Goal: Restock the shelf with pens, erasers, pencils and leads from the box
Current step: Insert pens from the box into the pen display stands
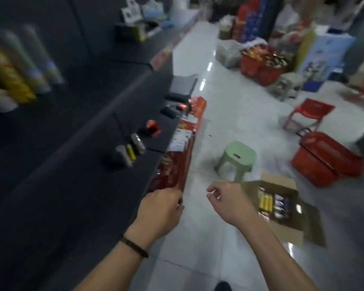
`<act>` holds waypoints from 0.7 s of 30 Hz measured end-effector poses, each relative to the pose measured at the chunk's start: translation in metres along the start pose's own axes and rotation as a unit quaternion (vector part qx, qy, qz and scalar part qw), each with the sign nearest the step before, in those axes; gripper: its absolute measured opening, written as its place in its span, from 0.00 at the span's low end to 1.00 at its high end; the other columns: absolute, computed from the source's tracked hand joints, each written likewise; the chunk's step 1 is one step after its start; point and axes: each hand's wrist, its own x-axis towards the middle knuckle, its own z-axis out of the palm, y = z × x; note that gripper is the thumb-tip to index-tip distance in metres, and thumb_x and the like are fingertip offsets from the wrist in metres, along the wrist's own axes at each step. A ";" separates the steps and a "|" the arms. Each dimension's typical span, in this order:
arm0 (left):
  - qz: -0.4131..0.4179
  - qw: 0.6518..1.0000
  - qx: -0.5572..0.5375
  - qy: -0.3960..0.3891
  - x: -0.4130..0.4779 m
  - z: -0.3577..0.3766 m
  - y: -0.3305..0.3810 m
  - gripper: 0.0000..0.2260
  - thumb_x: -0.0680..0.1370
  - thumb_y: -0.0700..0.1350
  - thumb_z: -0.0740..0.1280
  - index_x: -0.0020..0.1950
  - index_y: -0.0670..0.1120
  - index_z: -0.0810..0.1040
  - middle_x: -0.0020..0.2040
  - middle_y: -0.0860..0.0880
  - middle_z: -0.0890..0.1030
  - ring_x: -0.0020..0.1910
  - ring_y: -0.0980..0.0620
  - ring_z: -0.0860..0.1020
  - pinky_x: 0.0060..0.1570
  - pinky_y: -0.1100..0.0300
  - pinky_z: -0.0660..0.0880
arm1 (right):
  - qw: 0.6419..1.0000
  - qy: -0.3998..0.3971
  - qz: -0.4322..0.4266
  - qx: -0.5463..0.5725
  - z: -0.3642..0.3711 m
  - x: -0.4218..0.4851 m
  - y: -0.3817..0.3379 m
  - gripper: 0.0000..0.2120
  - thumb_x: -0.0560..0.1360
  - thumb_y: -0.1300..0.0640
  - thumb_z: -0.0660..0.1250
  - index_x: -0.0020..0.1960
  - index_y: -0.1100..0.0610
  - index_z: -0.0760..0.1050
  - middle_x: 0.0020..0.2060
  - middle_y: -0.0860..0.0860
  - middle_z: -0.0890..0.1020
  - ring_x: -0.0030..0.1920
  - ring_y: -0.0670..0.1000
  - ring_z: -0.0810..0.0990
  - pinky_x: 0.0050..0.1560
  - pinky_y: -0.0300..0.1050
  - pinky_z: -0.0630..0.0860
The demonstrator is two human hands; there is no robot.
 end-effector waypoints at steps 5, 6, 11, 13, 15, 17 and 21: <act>0.045 0.989 -0.011 -0.139 0.093 0.083 0.109 0.09 0.82 0.58 0.65 0.56 0.54 0.79 0.55 0.52 0.82 0.55 0.47 0.81 0.53 0.51 0.79 | 0.985 -0.095 0.144 -0.011 -0.026 -0.016 0.160 0.17 0.83 0.44 0.65 0.68 0.48 0.79 0.62 0.52 0.83 0.62 0.56 0.82 0.53 0.46 0.76; 0.057 0.985 -0.004 -0.161 0.110 0.099 0.130 0.10 0.82 0.58 0.65 0.57 0.55 0.79 0.55 0.52 0.82 0.55 0.47 0.81 0.53 0.51 0.79 | 0.979 -0.115 0.166 -0.005 -0.029 -0.021 0.189 0.18 0.83 0.44 0.65 0.70 0.49 0.77 0.65 0.52 0.82 0.64 0.56 0.80 0.57 0.47 0.75; 0.114 0.961 0.005 -0.254 0.193 0.166 0.225 0.11 0.83 0.58 0.63 0.60 0.54 0.79 0.57 0.51 0.82 0.54 0.48 0.81 0.50 0.54 0.77 | 0.951 -0.170 0.259 0.019 -0.051 -0.030 0.316 0.19 0.84 0.46 0.64 0.72 0.54 0.76 0.70 0.54 0.78 0.68 0.55 0.77 0.66 0.49 0.76; 0.122 0.949 0.004 -0.291 0.224 0.190 0.254 0.11 0.84 0.58 0.63 0.60 0.54 0.80 0.57 0.52 0.81 0.53 0.49 0.81 0.47 0.56 0.74 | 0.938 -0.178 0.297 0.027 -0.063 -0.023 0.359 0.20 0.85 0.46 0.64 0.72 0.55 0.76 0.69 0.54 0.79 0.68 0.55 0.78 0.65 0.48 0.76; 0.128 0.939 -0.005 -0.318 0.258 0.218 0.278 0.10 0.84 0.56 0.63 0.57 0.53 0.80 0.56 0.52 0.82 0.52 0.49 0.81 0.45 0.56 0.74 | 0.925 -0.164 0.341 0.045 -0.072 -0.011 0.402 0.19 0.84 0.45 0.65 0.71 0.53 0.77 0.67 0.53 0.81 0.65 0.55 0.79 0.62 0.47 0.76; 0.134 0.927 -0.022 -0.348 0.296 0.251 0.301 0.09 0.84 0.55 0.63 0.56 0.53 0.80 0.55 0.51 0.83 0.51 0.50 0.81 0.47 0.54 0.77 | 0.908 -0.152 0.385 0.063 -0.073 0.007 0.448 0.19 0.83 0.43 0.66 0.70 0.51 0.77 0.65 0.53 0.82 0.63 0.54 0.80 0.60 0.47 0.77; 0.145 0.894 -0.070 -0.417 0.372 0.334 0.343 0.11 0.85 0.54 0.63 0.63 0.51 0.76 0.57 0.51 0.81 0.50 0.52 0.78 0.47 0.57 0.74 | 0.879 -0.149 0.441 0.098 -0.065 0.054 0.538 0.19 0.83 0.43 0.66 0.70 0.51 0.77 0.64 0.52 0.81 0.63 0.53 0.80 0.62 0.49 0.78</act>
